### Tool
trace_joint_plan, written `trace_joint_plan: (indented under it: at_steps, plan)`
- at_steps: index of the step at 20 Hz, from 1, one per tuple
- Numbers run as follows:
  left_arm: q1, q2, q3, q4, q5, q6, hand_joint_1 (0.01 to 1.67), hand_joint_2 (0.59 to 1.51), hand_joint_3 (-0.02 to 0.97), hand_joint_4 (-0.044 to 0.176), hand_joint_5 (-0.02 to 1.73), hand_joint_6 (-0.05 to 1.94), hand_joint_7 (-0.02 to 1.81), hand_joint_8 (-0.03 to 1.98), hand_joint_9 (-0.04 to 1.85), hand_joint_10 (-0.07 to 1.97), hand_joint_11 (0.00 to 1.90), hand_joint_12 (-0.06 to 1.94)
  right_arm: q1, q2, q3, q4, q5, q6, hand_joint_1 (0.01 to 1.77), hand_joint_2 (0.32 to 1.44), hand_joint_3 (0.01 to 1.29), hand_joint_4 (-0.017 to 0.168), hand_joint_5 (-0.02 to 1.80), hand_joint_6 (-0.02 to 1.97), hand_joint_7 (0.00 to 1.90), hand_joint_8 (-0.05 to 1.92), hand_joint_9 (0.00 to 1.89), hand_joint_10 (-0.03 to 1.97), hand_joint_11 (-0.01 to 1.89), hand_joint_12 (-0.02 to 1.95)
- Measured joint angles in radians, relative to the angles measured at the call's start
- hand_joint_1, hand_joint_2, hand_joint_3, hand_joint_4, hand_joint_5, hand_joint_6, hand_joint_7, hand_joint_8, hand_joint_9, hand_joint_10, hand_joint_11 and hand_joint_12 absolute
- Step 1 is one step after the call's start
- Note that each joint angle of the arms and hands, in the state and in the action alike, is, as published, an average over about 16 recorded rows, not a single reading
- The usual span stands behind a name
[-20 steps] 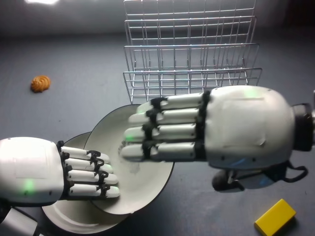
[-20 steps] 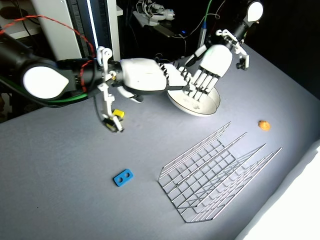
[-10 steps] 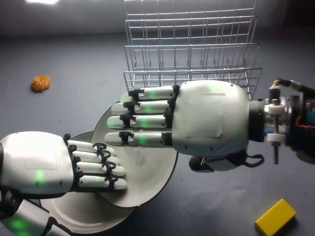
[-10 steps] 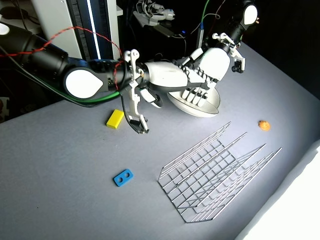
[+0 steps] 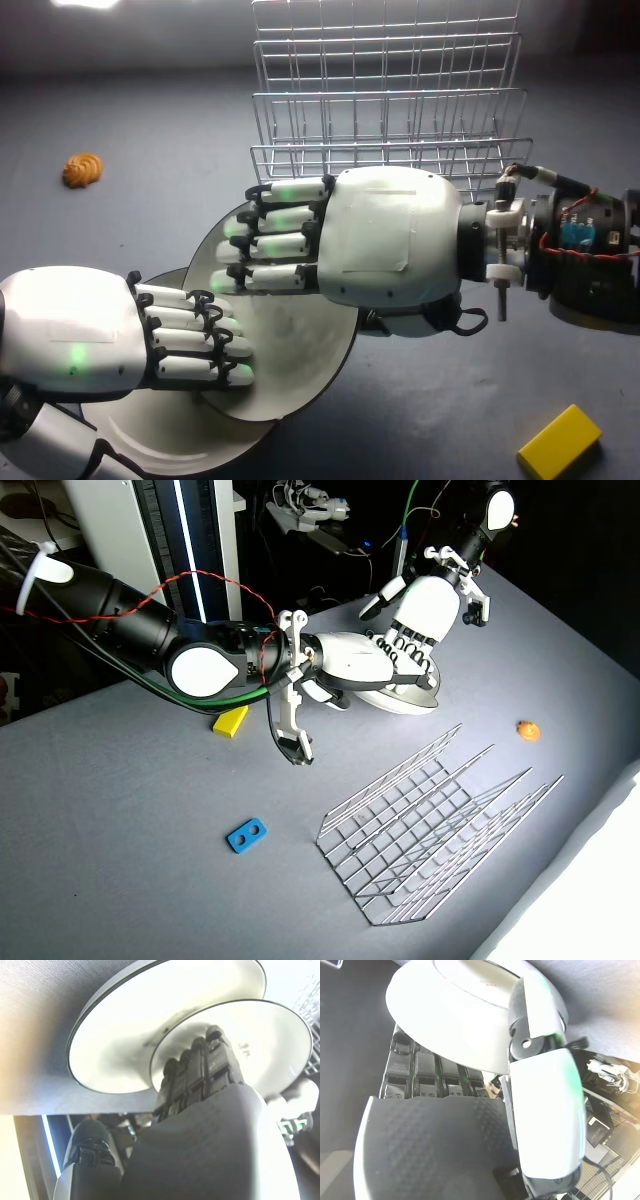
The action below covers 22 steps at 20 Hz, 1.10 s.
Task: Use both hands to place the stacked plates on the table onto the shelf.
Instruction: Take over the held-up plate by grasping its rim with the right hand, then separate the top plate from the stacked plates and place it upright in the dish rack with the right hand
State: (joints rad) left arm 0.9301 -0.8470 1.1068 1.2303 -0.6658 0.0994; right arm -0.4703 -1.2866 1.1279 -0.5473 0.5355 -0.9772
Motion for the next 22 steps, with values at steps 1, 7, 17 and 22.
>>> trace_joint_plan:
  at_steps: [1,7,17,22]
  plan:
    - [0.0,0.0,0.002,0.0,-0.001,0.0,0.01,1.197,-0.009,0.005,0.03,0.01,-0.01,-0.01,0.01,-0.01,0.01,0.01,-0.001,-0.006,0.006,0.002,0.002,-0.002,1.1,1.05,0.02,0.007,0.27,0.04,0.28,0.01,0.26,0.04,0.06,0.75]
    - [-0.001,-0.001,0.011,0.002,-0.005,0.0,0.01,1.197,-0.008,0.005,0.03,0.01,0.0,-0.01,0.02,-0.01,0.01,0.01,-0.009,-0.029,0.026,0.001,0.024,-0.007,1.07,1.06,0.01,0.01,0.57,0.26,0.62,0.11,0.63,0.06,0.28,1.06]
    - [-0.046,0.021,0.036,0.008,-0.022,0.0,0.02,1.186,-0.009,0.002,0.04,0.02,0.02,0.0,0.02,0.0,0.02,0.01,-0.006,-0.018,0.002,-0.003,0.062,-0.001,1.09,0.99,0.01,0.022,0.87,0.68,0.96,0.5,1.11,0.04,0.67,1.04]
    - [-0.09,0.045,0.062,0.012,-0.034,-0.001,0.02,1.18,-0.009,0.001,0.05,0.02,0.03,0.0,0.02,0.0,0.02,0.01,0.007,0.008,-0.037,-0.001,0.062,0.012,1.12,0.98,0.01,0.026,0.9,0.76,0.98,0.66,1.17,0.03,0.71,1.03]
